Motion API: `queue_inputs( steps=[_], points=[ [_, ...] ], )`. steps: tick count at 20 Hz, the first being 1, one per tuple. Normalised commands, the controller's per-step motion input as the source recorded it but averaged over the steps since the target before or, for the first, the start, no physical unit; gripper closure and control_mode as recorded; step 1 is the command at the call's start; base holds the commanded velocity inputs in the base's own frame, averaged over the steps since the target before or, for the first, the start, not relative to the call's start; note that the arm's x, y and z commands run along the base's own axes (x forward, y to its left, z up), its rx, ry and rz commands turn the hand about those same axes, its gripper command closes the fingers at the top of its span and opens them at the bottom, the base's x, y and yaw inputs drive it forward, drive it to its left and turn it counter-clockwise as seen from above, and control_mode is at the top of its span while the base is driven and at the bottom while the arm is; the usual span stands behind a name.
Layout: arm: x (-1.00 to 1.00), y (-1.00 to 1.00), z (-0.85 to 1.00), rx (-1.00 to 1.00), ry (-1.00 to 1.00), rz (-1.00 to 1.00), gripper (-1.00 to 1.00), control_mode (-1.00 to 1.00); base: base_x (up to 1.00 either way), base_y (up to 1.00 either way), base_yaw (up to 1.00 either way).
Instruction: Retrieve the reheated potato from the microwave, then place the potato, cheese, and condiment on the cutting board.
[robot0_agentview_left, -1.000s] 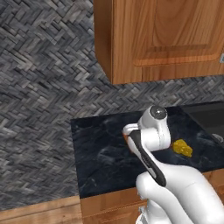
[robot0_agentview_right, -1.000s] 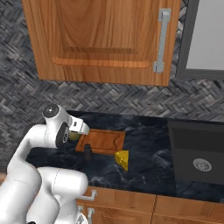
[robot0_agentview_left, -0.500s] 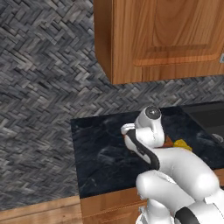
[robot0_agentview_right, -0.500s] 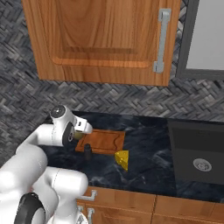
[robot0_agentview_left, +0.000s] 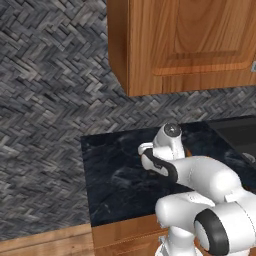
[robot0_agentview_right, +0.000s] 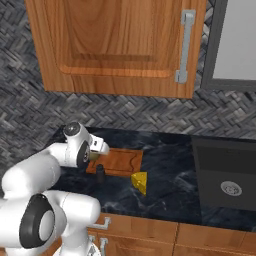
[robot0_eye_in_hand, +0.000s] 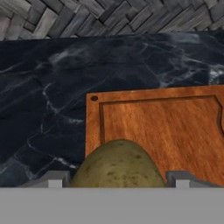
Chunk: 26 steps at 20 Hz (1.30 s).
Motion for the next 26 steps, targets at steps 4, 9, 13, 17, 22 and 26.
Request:
queue_inputs(
  steps=[4,9,13,17,22,26],
  points=[
    [0.15,-0.02,-0.23,-0.01,0.00,0.00,1.00,-1.00,0.00,0.00,0.00],
    [0.11,-0.01,-0.25,0.00,0.00,0.00,1.00,-1.00,0.00,0.00,0.00],
    [0.16,-0.07,-0.18,0.00,0.00,0.00,1.00,-1.00,0.00,0.00,0.00],
    [0.19,-0.10,-0.18,0.00,0.00,0.00,1.00,-1.00,0.00,0.00,0.00],
    [0.09,-0.07,-0.11,0.00,0.00,0.00,1.00,-1.00,0.00,0.00,0.00],
    [0.09,0.00,-0.04,0.00,0.01,0.00,1.00,-1.00,0.00,0.00,0.00]
  ],
)
